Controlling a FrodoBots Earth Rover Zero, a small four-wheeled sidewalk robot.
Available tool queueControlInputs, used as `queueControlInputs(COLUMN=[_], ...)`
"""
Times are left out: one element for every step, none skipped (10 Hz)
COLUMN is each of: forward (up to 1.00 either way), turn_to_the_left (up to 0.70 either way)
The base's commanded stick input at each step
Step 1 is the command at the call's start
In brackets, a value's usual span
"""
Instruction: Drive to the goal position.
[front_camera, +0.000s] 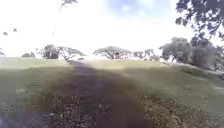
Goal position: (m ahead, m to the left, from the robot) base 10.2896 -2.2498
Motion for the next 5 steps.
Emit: queueControlInputs(forward=[0.5,0.5,0.5,0.5,0.5], turn_to_the_left=[0.0,0.0,0.0,0.0,0.0])
